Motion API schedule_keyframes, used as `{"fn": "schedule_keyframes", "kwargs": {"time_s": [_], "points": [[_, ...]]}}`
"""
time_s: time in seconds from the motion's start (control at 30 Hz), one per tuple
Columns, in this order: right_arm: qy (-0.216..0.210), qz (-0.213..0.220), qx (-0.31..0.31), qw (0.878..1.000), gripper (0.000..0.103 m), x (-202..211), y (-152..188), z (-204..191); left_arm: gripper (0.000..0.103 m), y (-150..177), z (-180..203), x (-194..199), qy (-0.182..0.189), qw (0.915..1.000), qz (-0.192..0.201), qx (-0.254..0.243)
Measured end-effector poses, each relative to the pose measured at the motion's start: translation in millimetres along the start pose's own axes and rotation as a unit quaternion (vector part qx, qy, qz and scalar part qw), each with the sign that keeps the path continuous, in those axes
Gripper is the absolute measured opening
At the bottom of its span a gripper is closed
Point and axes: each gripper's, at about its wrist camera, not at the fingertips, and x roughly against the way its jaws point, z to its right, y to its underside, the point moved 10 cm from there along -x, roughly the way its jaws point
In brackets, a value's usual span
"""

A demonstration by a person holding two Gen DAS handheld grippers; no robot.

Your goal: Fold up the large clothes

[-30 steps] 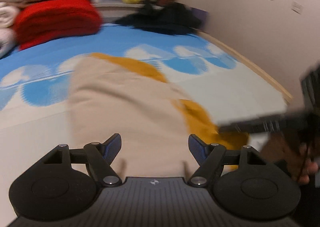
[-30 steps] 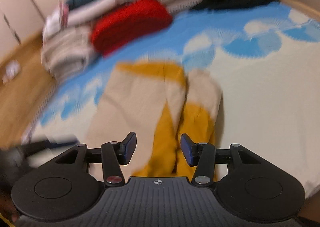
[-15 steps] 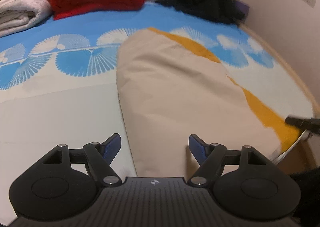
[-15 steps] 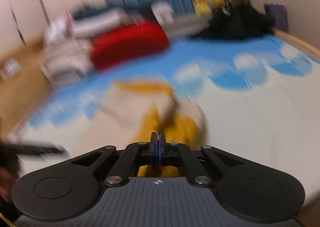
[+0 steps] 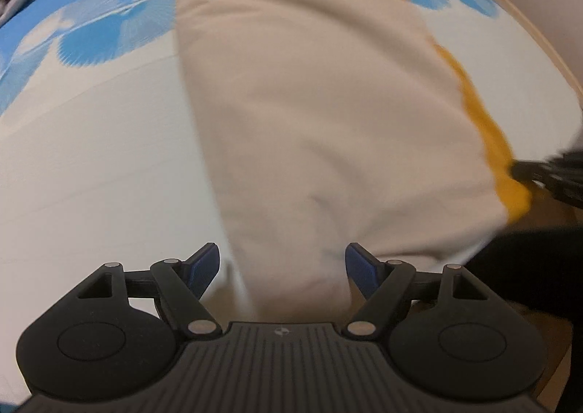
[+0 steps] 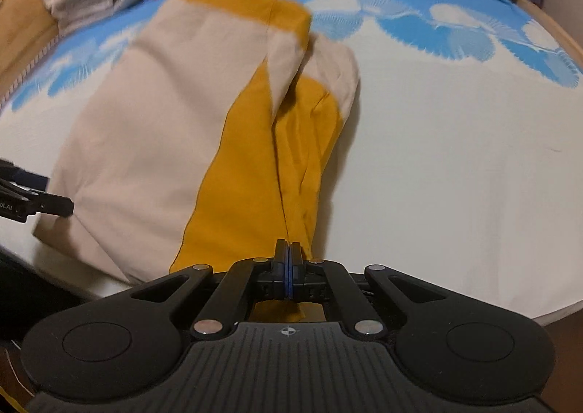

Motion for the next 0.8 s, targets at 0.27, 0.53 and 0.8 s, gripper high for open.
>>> {"fn": "schedule_keyframes", "kwargs": {"time_s": [0.27,0.53,0.8], "points": [[0.017,-0.031,-0.003,0.999,0.000,-15.0,8.6,1.5,0.076,10.7,-24.0,2.6,0.000,0.9992,-0.013,0.037],[0.028,-0.008,-0.006,1.000,0.000,-8.8,1.9,-1.7,0.075,0.4,-8.4,37.4,-0.006,0.9991,0.041,-0.010],[0.078,0.216,-0.104,0.968,0.000,71.8,-54.3,45.7,0.075,-55.8,-29.4,113.6,-0.064,0.9854,0.157,-0.014]]}}
